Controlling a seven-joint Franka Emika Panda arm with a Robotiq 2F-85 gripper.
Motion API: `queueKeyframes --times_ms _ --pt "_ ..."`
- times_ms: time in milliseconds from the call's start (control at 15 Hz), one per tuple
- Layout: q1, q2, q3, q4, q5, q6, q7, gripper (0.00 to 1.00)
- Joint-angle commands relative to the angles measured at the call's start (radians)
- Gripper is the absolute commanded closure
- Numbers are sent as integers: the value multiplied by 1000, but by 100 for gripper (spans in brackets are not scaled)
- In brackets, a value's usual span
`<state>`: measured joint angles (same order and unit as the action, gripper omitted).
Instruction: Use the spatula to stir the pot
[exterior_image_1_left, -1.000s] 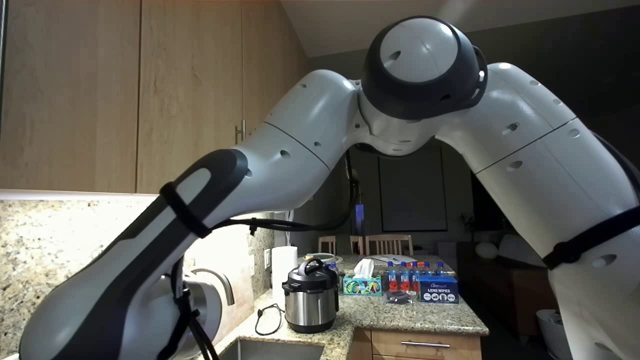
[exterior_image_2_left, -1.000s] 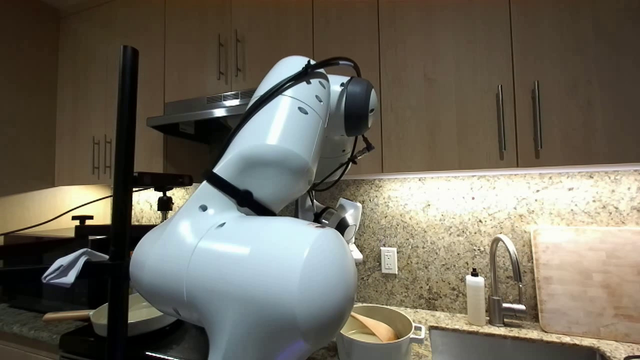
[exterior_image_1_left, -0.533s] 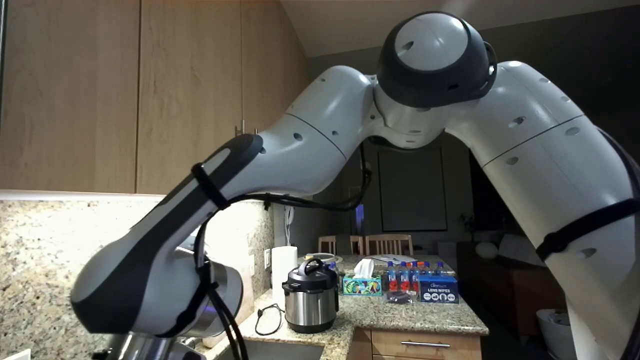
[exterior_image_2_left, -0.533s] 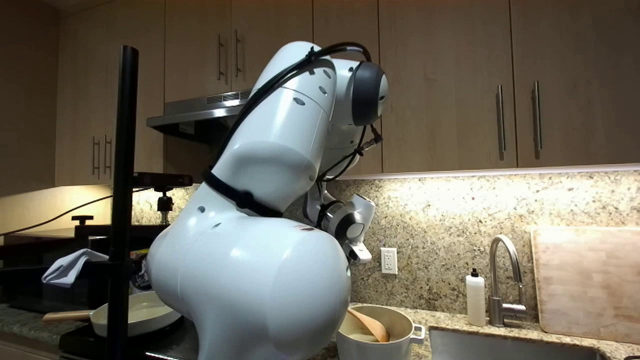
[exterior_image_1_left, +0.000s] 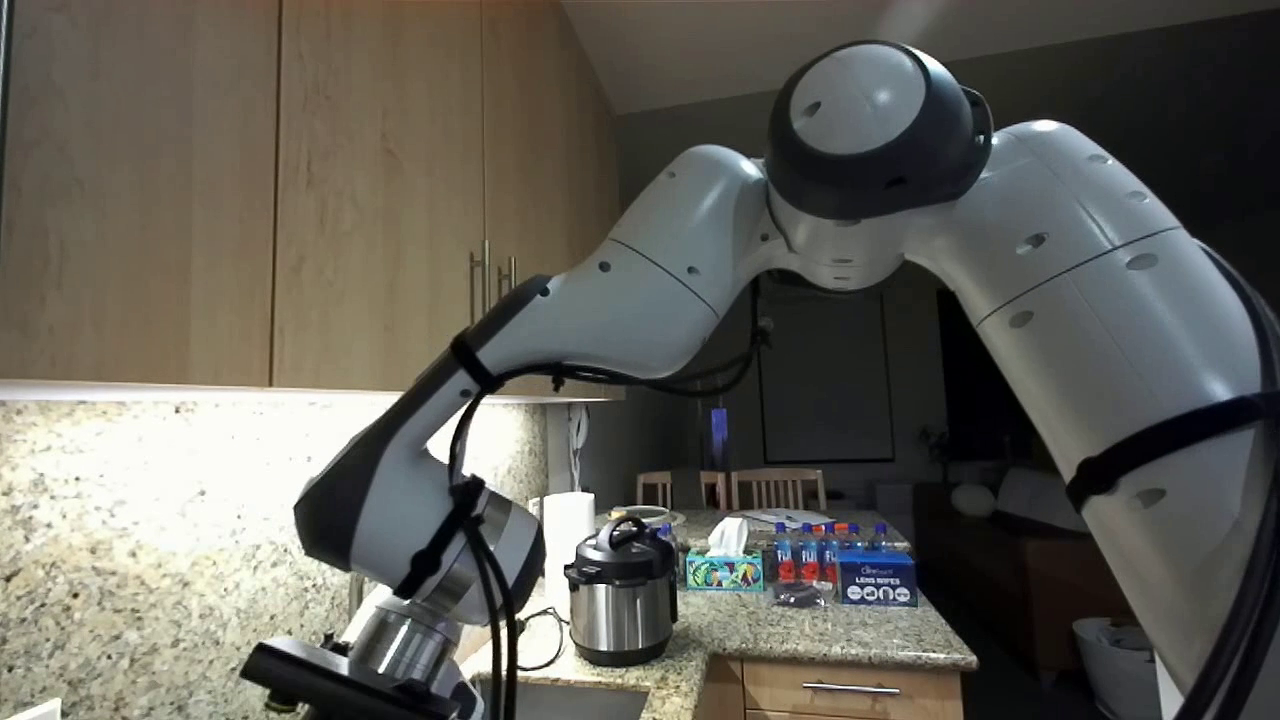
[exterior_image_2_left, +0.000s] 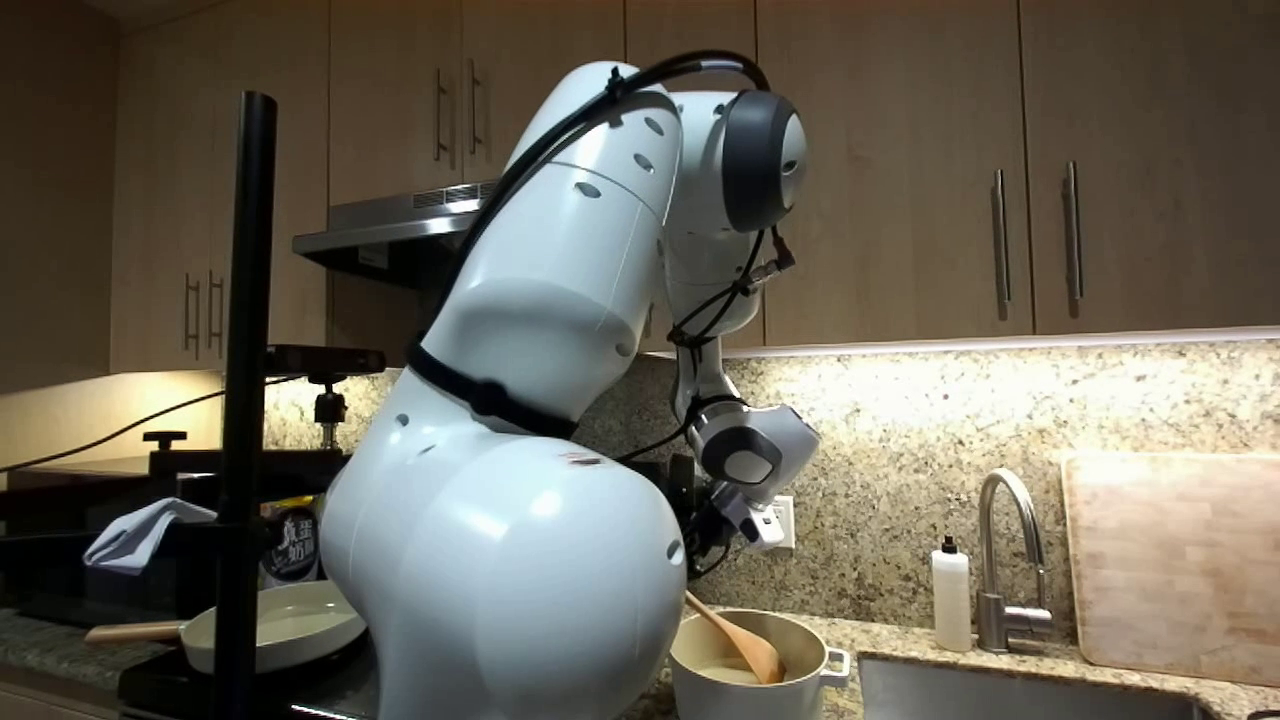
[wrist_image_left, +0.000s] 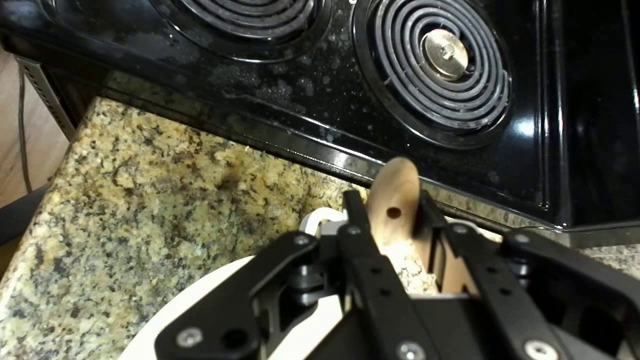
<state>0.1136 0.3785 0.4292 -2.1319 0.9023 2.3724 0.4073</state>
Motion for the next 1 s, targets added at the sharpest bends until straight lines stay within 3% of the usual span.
queueKeyframes --times_ms 0,200,533,933 --pt "11 -100 -83 -66 104 -88 -109 91" --pt "21 -160 -140 -100 130 -134 -124 91" --pt "53 -264 -197 -100 54 -187 -46 91" --pt "77 -231 -215 12 -45 -289 12 91"
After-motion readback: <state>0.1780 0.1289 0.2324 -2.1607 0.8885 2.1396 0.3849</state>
